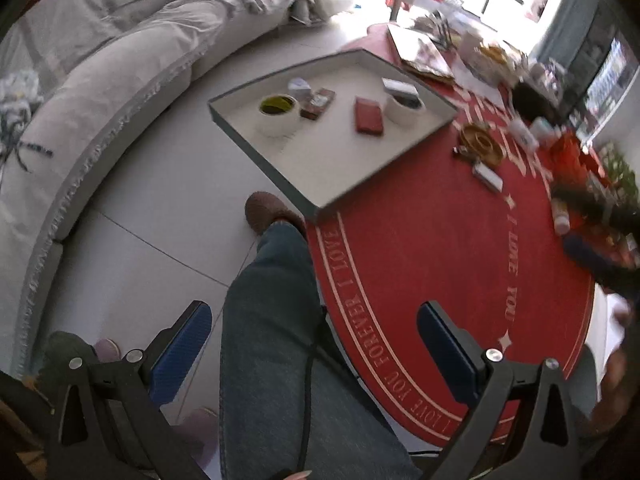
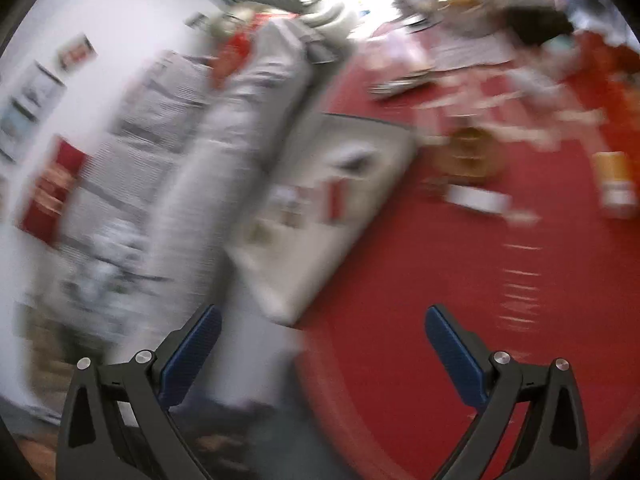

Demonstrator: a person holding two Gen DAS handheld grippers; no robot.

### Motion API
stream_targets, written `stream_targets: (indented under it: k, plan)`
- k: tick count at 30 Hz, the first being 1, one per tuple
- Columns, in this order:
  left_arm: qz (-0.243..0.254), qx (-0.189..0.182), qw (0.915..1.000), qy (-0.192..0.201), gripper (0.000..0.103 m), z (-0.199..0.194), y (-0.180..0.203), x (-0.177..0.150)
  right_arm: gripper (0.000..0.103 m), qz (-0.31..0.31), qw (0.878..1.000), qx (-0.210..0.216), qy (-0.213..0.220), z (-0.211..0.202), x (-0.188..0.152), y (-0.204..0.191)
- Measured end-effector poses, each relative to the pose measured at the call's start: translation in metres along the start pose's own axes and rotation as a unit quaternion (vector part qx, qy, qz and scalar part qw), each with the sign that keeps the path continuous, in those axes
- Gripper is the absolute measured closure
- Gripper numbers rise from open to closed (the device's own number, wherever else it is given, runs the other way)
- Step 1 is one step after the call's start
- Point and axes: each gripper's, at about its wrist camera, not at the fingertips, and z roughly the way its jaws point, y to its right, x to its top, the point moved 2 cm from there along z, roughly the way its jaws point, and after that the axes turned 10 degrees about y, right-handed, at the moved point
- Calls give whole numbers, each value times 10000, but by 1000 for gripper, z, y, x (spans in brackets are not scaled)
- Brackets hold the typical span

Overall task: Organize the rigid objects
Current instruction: 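Withdraw both open tools from the tray back over the table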

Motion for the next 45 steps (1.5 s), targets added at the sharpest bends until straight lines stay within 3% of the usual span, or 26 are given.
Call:
stream_targets:
  k: [5,8,16,32,38,42,45]
  plan:
    - [225,97,9995,-185,0,5,13,-2,1,-416,9898,-1092,-816,7,-44,46]
    - [373,171,9990,-192,0,5,19,-2,1,-198,9849,-1427,-958,5,-49,75]
    - [694,315,9969,-201,0,4,31,-6,1,-217,9823,-1478,-1130,8,-53,82]
    - [615,117,9969,-486,0,13,33,-8,1,-35,9784,-1615,-1292,8,-62,90]
    - [-4,-780,9967,-244,0,-20,50,43,1,-92,9839,-1580,-828,-10,-37,95]
    - [22,-956,9949,313,0,-55,78,95,1,-15,9907,-1336,-242,-32,3,89]
    - [-297,-1141,9913,591,0,-75,91,137,1,88,9927,-1196,81,-44,39,85]
